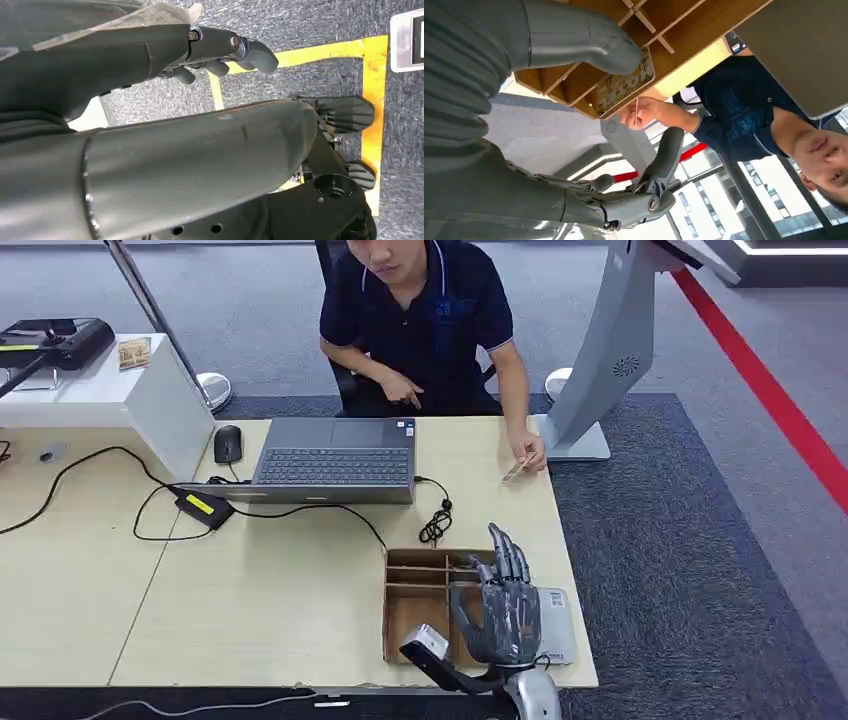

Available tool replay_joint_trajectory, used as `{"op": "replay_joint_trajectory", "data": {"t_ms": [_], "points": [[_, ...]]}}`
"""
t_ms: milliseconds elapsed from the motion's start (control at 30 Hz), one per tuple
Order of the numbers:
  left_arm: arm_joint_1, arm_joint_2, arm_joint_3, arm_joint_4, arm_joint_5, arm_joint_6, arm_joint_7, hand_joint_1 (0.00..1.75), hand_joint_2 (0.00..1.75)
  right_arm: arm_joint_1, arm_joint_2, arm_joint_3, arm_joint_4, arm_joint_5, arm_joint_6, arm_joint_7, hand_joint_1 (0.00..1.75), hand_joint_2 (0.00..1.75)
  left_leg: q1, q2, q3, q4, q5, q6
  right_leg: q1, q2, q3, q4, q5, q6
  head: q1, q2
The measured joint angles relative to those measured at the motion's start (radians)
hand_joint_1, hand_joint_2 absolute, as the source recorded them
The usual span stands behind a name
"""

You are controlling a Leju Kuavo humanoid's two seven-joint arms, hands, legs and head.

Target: Pass the card to the sensor for recognition and then transmit it.

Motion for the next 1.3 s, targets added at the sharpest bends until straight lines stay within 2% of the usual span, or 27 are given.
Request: {"op": "replay_joint_trajectory", "data": {"t_ms": [233,367,1067,1167,1200,1300], "points": [[0.0,0.0,0.0,0.0,0.0,0.0,0.0,0.0,0.0,-0.009,0.0,-0.002,0.024,0.0,0.0,0.002,0.8,1.75,0.0,0.0,0.0,0.0,0.0,0.0,0.0,0.0,0.0,0.0,0.0,0.0,0.0,0.0],[0.0,0.0,0.0,0.0,0.0,0.0,0.0,0.0,0.0,-0.015,0.0,-0.005,0.039,0.002,0.0,0.011,0.73,1.75,0.0,0.0,0.0,0.0,0.0,0.0,0.0,0.0,0.0,0.0,0.0,0.0,0.0,0.0],[0.0,0.003,0.0,0.0,0.0,-0.002,0.0,0.0,0.0,-0.031,-0.005,-0.031,0.087,0.005,0.0,0.034,0.72,1.75,0.0,0.0,0.0,0.0,0.0,0.0,0.0,0.0,0.0,0.0,0.0,0.0,0.0,0.0],[0.0,0.003,0.0,0.0,0.0,-0.002,0.0,0.0,0.0,-0.034,-0.005,-0.032,0.091,0.006,0.0,0.04,0.84,1.75,0.0,0.0,0.0,0.0,0.0,0.0,0.0,0.0,0.0,0.0,0.0,0.0,0.0,0.0],[0.0,0.003,0.0,0.0,0.0,-0.002,0.0,0.0,0.0,-0.034,-0.006,-0.033,0.093,0.007,0.0,0.04,1.03,1.75,0.0,0.0,0.0,0.0,0.0,0.0,0.0,0.0,0.0,0.0,0.0,0.0,0.0,0.0],[0.0,0.003,0.0,0.0,0.0,-0.002,0.0,0.0,0.0,-0.035,-0.006,-0.035,0.094,0.009,0.0,0.043,1.4,1.75,0.0,0.0,0.0,0.0,0.0,0.0,0.0,0.0,0.0,0.0,0.0,0.0,0.0,0.0]]}}
